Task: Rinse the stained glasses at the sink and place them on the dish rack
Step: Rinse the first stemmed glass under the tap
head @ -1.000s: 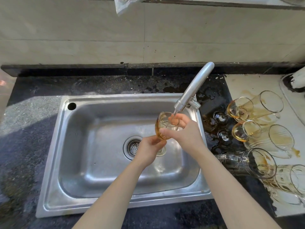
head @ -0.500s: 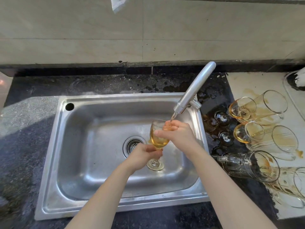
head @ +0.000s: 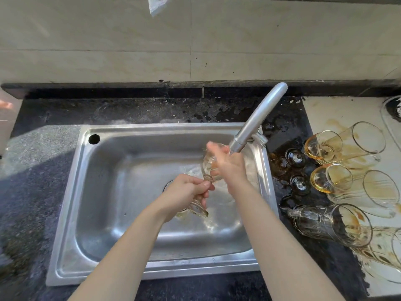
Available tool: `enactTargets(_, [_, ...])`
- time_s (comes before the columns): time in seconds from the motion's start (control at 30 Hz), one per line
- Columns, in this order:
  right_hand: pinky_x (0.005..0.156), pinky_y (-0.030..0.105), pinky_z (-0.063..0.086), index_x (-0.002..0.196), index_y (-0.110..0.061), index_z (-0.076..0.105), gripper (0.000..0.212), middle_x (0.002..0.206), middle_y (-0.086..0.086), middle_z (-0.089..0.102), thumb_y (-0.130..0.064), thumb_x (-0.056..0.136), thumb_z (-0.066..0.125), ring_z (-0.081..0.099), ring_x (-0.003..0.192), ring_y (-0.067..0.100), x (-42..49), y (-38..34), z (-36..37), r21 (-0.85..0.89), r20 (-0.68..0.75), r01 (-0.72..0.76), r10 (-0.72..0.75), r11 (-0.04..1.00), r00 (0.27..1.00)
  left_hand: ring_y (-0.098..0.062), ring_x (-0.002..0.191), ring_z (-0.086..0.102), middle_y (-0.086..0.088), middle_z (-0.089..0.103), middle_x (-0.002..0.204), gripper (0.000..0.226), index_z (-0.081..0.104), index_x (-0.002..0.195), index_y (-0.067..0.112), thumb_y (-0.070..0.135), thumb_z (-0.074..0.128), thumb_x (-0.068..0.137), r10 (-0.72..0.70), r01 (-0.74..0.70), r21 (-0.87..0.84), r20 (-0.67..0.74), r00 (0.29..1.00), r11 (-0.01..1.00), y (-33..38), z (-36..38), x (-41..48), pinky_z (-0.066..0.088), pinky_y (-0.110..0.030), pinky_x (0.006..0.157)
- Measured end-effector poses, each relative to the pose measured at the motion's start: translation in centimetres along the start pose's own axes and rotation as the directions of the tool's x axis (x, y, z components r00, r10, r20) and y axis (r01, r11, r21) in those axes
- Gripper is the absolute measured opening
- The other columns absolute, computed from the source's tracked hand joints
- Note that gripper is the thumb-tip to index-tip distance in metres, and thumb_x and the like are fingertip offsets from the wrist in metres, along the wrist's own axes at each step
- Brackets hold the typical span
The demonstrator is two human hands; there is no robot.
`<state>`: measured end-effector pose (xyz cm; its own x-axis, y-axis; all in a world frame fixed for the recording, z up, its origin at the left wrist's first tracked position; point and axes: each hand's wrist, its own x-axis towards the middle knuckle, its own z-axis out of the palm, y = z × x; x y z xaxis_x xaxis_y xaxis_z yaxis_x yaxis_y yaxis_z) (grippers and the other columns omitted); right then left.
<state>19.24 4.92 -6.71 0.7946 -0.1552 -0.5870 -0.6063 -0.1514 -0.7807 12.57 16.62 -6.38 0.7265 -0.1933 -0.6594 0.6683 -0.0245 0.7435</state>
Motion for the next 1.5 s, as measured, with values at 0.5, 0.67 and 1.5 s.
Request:
enactTargets(0.5, [0.064,0.032,0.043,0.069,-0.024,0.044,0.031,0.07,-0.003,0.049,-0.032,0.077,0.073,0.05,0.066,0.017,-2.1,-0.5,-0.5,-0.115,-0.017,0.394,-0.399,0.912,0.917,-0.008,0.043,0.045,0.001,0.049,0.056,0.025,0.058,0.097,-0.006,0.011,0.04,0.097,-0.134,0.21,-0.411,0.207,0.969,0.887,2.0,-0.2,-1.0,0.037,-0.019,0.05])
enactTargets(0.67, [0.059,0.026,0.046,0.058,-0.017,0.051,0.034,0.056,-0.002,0.049,-0.018,0.083,0.073,0.05,0.06,0.017,-0.3,-2.8,-1.9,0.017,0.071,0.17,-0.171,0.985,0.983,-0.006,0.043,0.048,0.001,0.051,0.057,0.026,0.059,0.097,-0.007,0.011,0.04,0.097,-0.127,0.216,-0.376,0.249,0.96,0.901,1.9,-0.6,-1.7,0.039,-0.017,0.049])
enactTargets(1.5, [0.09,0.049,0.053,0.125,-0.004,0.042,0.062,0.104,0.014,0.049,-0.042,0.084,0.069,0.062,0.081,0.027,0.4,4.3,-3.8,0.624,0.24,-0.463,0.41,0.63,0.88,-0.027,0.059,0.054,-0.017,0.058,0.069,0.027,0.062,0.063,0.008,0.017,0.059,0.089,0.028,-0.041,-0.044,-0.259,0.965,0.998,6.3,4.3,3.1,0.054,-0.042,0.062])
